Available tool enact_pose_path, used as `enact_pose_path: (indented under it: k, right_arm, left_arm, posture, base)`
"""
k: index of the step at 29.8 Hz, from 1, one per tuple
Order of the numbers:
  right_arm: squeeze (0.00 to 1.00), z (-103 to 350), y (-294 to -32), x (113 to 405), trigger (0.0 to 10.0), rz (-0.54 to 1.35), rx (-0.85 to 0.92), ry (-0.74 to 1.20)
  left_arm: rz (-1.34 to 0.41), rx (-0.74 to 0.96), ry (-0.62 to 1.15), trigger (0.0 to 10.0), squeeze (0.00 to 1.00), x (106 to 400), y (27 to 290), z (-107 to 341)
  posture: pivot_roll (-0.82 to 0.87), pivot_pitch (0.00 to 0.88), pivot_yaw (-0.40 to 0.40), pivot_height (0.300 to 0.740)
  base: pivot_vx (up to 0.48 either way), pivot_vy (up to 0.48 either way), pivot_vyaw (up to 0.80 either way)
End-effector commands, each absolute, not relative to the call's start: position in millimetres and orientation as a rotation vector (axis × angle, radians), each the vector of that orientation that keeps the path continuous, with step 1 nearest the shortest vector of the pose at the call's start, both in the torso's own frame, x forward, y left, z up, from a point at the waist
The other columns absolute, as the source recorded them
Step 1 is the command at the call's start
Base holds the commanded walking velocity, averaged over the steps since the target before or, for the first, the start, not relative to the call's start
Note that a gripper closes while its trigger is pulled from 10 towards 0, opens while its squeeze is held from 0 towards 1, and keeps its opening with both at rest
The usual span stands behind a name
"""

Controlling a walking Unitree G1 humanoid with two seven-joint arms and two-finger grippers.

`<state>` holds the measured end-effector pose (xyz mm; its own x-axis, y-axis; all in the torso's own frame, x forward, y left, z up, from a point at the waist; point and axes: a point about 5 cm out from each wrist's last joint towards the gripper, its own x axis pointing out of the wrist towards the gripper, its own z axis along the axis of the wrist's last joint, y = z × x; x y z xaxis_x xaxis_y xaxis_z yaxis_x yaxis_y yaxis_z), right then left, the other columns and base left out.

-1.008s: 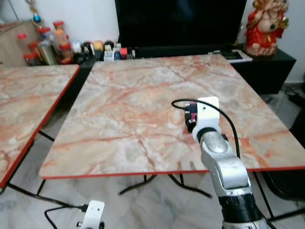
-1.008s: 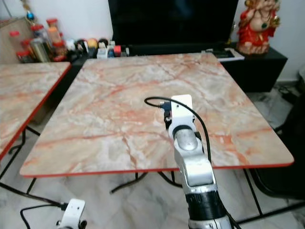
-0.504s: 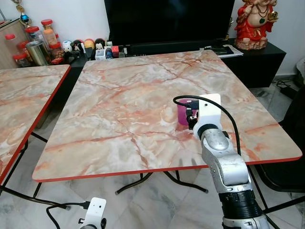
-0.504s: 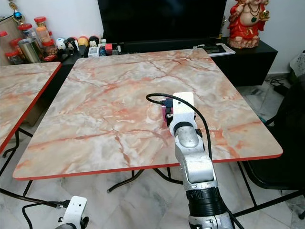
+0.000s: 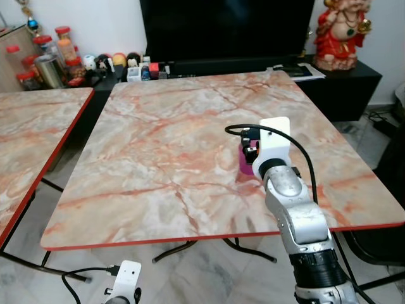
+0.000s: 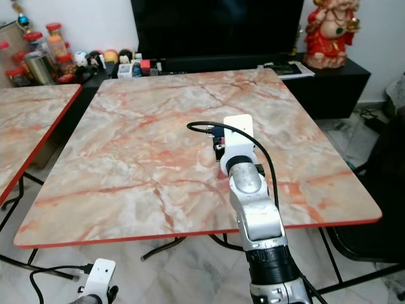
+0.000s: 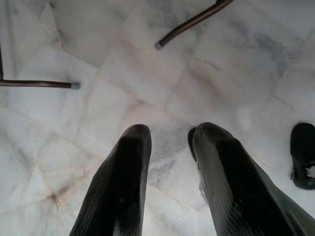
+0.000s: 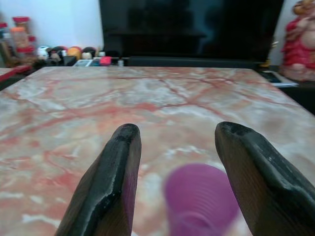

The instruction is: Setting the table

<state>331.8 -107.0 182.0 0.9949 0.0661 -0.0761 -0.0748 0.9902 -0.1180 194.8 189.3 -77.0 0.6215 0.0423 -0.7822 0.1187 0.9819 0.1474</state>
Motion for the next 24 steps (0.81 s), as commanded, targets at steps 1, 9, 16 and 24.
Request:
enact_pose_path:
  k: [1,9,16,24]
  right_arm:
    - [0.0,186.8,-102.7,332.8,10.0,0.089,-0.117,0.056]
    - [0.0,186.1,-102.0,333.9,10.0,0.097,-0.127,0.052]
    - [0.0,183.2,-101.4,333.2,10.0,0.099,-0.127,0.067]
    - [0.0,184.0,-98.4,332.1,10.0,0.11,-0.13,0.072]
  left_arm:
    - [-0.038,0.211,0.893,10.0,0.0,196.9,191.7,-75.5]
    - [-0.038,0.21,0.891,10.0,0.0,197.5,191.5,-75.2]
    - [-0.038,0.213,0.892,10.0,0.0,197.1,191.7,-75.4]
    - [-0.036,0.199,0.889,10.0,0.0,196.6,192.1,-75.4]
  posture:
    - [-0.08,0.003,0.042,0.736]
    - [-0.08,0.002,0.042,0.736]
    - [-0.08,0.004,0.042,0.736]
    - [-0.07,0.007,0.042,0.736]
  base:
    - [0.304,0.0,0.0]
    - [0.31,0.0,0.0]
    - [0.309,0.0,0.0]
    - [0.115,0.0,0.0]
